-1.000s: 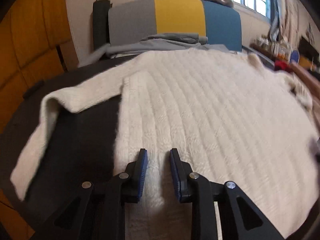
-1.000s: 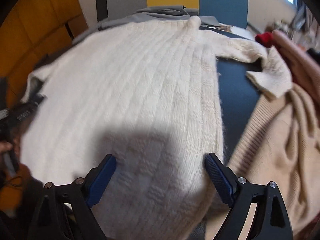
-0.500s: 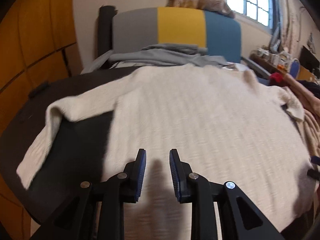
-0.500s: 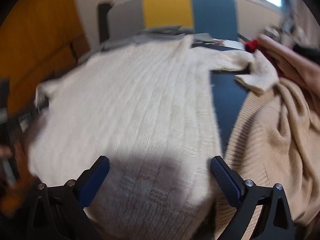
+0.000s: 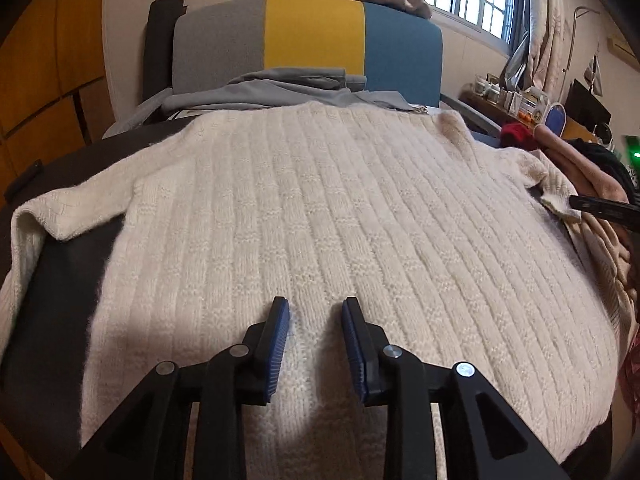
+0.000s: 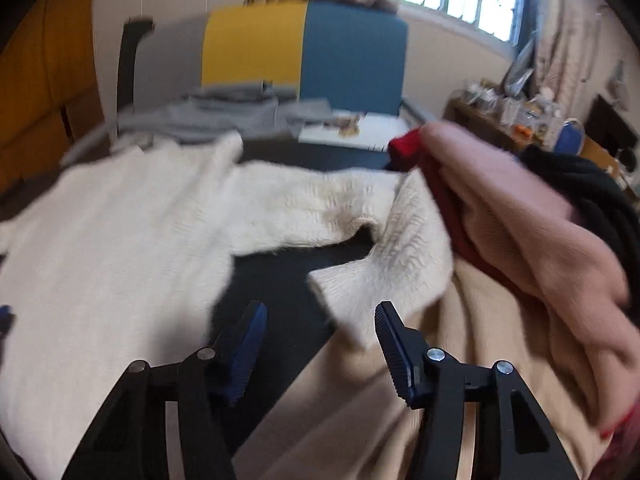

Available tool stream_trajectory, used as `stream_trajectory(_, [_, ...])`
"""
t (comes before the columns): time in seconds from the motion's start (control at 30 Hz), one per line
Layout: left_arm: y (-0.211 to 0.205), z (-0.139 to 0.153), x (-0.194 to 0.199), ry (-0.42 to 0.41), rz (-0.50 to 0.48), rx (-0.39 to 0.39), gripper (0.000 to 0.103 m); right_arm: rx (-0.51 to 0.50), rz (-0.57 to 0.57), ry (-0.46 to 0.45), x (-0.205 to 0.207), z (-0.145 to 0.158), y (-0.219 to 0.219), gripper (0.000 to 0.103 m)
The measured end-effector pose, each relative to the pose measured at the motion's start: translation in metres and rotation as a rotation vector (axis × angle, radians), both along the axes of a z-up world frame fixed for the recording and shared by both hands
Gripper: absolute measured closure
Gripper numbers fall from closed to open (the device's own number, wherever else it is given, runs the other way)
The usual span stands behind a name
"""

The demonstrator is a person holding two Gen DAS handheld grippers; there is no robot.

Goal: Fold clothes

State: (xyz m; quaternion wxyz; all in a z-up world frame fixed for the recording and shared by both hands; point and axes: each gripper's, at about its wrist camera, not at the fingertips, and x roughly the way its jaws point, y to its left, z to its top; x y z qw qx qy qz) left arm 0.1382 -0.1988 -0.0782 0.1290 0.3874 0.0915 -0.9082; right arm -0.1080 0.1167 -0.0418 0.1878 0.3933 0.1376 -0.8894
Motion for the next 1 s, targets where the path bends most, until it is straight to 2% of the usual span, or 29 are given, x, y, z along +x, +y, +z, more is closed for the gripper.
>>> stream_trajectory(0.17, [0.0,-0.001,0.001,0.015,0.002,-0.004,0.075,0.027,-0.013,-0.135,-0.036,-0.027,0.004,0.045])
stream_trajectory(0.3, [0.002,-0.001,0.003,0.021,0.009,-0.001,0.074,0.042,-0.018,-0.138,-0.045,-0.034,0.003,0.033])
stream_trajectory(0.4, [0.002,-0.001,0.004,0.025,0.012,0.0,0.074,0.063,-0.032,-0.154,-0.047,-0.033,0.002,0.033])
stream_trajectory(0.47, [0.0,-0.001,0.004,0.025,0.011,0.007,0.074,0.094,-0.048,-0.141,-0.045,-0.03,-0.001,0.065])
stream_trajectory(0.5, [-0.001,-0.001,0.004,0.026,0.01,0.011,0.074,0.104,-0.068,-0.133,-0.045,-0.028,0.0,0.09])
stream_trajectory(0.53, [-0.002,-0.001,0.004,0.026,0.01,0.017,0.074,0.076,-0.097,-0.144,-0.047,-0.025,0.006,0.092])
stream_trajectory(0.67, [-0.005,0.007,-0.001,-0.013,-0.001,0.063,0.074,-0.215,-0.179,-0.221,-0.044,-0.001,0.036,0.092])
stream_trajectory(0.8, [-0.006,0.027,-0.012,0.03,-0.068,0.248,0.074,-0.631,-0.191,-0.287,-0.018,0.022,0.065,0.092])
stream_trajectory(0.9, [0.013,0.043,-0.031,0.064,-0.188,0.374,0.074,-0.987,-0.192,-0.383,0.006,0.005,0.085,0.092])
stream_trajectory(0.97, [0.029,0.05,-0.046,0.073,-0.254,0.436,0.074,-1.127,-0.185,-0.432,0.025,-0.014,0.088,0.092])
stream_trajectory(1.0, [0.041,0.054,-0.054,0.075,-0.282,0.435,0.074,-1.195,-0.182,-0.457,0.035,-0.023,0.089,0.092])
